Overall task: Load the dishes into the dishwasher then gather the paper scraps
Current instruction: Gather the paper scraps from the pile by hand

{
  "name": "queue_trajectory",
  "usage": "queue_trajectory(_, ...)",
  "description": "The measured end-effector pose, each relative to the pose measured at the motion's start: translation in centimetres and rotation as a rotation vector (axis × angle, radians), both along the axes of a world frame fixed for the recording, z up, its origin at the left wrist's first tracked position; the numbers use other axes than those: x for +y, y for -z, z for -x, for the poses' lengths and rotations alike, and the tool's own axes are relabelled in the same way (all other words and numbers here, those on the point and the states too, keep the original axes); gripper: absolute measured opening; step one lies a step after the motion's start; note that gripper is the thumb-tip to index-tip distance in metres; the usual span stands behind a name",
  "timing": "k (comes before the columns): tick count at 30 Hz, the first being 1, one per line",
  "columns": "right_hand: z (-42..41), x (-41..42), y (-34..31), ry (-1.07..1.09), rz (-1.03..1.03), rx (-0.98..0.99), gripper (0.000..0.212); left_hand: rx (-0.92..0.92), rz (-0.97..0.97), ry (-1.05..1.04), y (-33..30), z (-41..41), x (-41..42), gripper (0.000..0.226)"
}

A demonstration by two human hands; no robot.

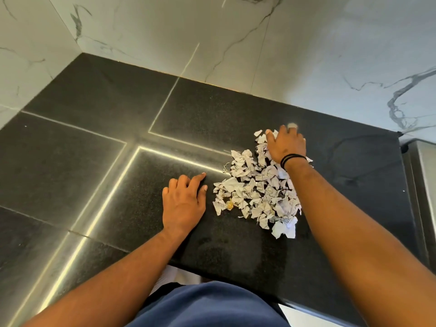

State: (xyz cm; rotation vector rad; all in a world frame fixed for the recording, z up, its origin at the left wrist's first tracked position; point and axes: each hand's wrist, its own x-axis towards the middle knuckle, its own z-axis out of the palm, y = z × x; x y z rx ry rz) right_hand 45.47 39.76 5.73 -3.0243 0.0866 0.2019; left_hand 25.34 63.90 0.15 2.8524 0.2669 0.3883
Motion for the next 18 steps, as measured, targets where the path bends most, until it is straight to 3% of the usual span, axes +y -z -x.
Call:
queue_trajectory(3,2.3,0.5,1.2,-0.109,0.079,-0.028,0.06,0.006,0.005,-0.006,0.1,0.2,0.0,0.04)
queue_trajectory(8,4.7,1.1,0.9,-0.108,-0.094,-0.207,0.049,0.018,0.001,-0.006,0.0,-0.1,0.0,0.041)
queue_trajectory(15,0.3,3.7,0.2,-0.292,-0.005,0.01,0.052,0.011,0.016,-0.01,-0.2,-0.1,-0.1,0.036)
queue_trajectory(18,2.0,4.1,0.4,-0.376,0.026,-0.006,0.05,0.016,0.011,-0.011,-0.2,0.0,-0.1,0.037)
